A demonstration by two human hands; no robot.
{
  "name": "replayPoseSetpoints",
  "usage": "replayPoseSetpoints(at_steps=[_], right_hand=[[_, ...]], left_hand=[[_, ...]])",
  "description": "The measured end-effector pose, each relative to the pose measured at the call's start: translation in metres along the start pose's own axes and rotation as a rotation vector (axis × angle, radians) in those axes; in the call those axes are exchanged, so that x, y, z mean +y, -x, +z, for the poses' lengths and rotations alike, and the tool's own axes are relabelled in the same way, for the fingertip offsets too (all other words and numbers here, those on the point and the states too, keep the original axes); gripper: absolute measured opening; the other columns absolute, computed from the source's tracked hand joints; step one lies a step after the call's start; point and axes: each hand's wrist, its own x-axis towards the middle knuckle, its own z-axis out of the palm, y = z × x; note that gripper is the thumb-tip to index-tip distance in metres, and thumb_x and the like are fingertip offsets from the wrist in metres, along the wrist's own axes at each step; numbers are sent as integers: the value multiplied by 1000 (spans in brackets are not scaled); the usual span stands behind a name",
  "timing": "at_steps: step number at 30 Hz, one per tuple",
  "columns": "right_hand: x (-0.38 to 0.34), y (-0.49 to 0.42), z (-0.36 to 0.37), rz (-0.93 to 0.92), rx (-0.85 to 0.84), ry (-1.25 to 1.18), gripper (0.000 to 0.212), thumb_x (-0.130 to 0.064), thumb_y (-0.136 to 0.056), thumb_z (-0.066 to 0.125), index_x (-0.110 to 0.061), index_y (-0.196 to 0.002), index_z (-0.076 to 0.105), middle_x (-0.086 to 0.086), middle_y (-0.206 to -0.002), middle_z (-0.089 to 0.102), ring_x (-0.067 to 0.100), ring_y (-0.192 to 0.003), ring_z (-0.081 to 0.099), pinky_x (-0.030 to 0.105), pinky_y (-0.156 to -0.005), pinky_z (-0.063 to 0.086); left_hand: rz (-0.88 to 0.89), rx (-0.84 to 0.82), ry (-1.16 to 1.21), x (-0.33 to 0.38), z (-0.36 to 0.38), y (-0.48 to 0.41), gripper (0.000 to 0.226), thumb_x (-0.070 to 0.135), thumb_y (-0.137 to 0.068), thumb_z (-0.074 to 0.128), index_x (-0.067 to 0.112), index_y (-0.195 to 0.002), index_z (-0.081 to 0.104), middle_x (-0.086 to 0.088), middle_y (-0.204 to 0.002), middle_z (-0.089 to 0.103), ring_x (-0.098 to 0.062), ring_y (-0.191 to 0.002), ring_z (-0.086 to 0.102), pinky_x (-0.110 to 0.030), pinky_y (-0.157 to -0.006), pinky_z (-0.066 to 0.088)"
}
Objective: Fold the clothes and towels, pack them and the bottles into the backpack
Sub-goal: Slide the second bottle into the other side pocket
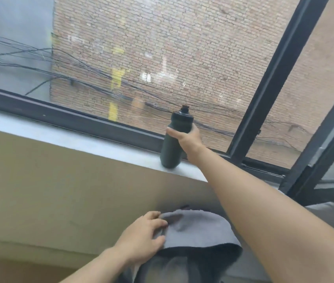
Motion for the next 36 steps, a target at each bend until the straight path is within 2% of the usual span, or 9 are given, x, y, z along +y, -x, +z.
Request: replayPoseSetpoints(at_steps=[6, 10, 17, 22, 24, 28, 31, 33, 36], right_hand=[[-15, 66, -5, -167, -41, -35, 43, -29, -75, 89, -27, -112, 67, -7, -109, 73, 13, -101, 68, 33, -83, 54], [-17, 117, -25, -176, -121, 67, 39, -30, -79, 86, -29, -112, 66, -7, -106, 72, 17, -100, 68, 39, -85, 57], [6, 204, -49, -67, -511, 173, 39, -25, -85, 82, -29, -120, 66, -11, -110, 75, 5, -101, 70, 22, -85, 56], [40, 244, -41, -10, -589, 265, 42, -37, -85, 81, -31, -123, 63, -11, -112, 73, 6, -104, 69, 34, -94, 58], [53, 254, -35, 32, -602, 259, 42, -38, -87, 79, -29, -124, 62, -9, -115, 73, 4, -105, 69, 30, -94, 57], [79, 263, -23, 129, -663, 297, 53, -44, -89, 75, -23, -133, 54, -9, -121, 68, 0, -108, 65, 24, -94, 52], [113, 268, -9, 234, -675, 463, 65, -57, -85, 73, -21, -135, 52, -7, -111, 66, 7, -105, 64, 34, -94, 55], [144, 272, 1, 305, -620, 531, 59, -58, -84, 72, -20, -126, 58, -4, -105, 66, 12, -100, 65, 40, -92, 57], [188, 275, 17, 393, -472, 525, 40, -52, -83, 75, -18, -99, 59, -4, -94, 64, 17, -91, 64, 37, -81, 56]], left_hand=[[-82, -33, 116, 2, -12, 3, 56, 36, -87, 63, 29, -142, 59, 9, -160, 37, -7, -144, 40, -18, -109, 33], [-144, 7, 174, 4, -29, 18, 51, 28, -89, 72, 20, -138, 62, 2, -143, 57, -13, -129, 54, -23, -103, 41], [-64, -45, 361, 8, -58, 67, 85, 42, -69, 83, 45, -145, 46, 29, -143, 51, -4, -138, 45, -28, -109, 41], [33, -64, 632, 36, -52, 98, 66, -4, -79, 83, 26, -134, 60, 8, -124, 73, -8, -117, 67, -22, -90, 56], [-2, -56, 684, 36, -43, 105, 57, -7, -80, 80, 18, -129, 64, 2, -118, 76, -11, -109, 72, -20, -84, 56], [-115, -23, 695, 9, -27, 114, 55, 0, -78, 86, 21, -125, 67, 3, -115, 77, -14, -108, 73, -27, -90, 58], [-205, 84, 607, -25, -20, 120, 66, 25, -64, 96, 30, -122, 66, 9, -114, 77, -10, -109, 72, -39, -98, 57], [-304, 202, 502, -49, -17, 124, 76, 45, -48, 95, 39, -117, 64, 16, -111, 75, -4, -108, 70, -40, -99, 57], [-394, 346, 518, -83, -11, 123, 83, 48, -48, 96, 38, -123, 62, 15, -116, 73, -6, -111, 68, -39, -99, 57]])
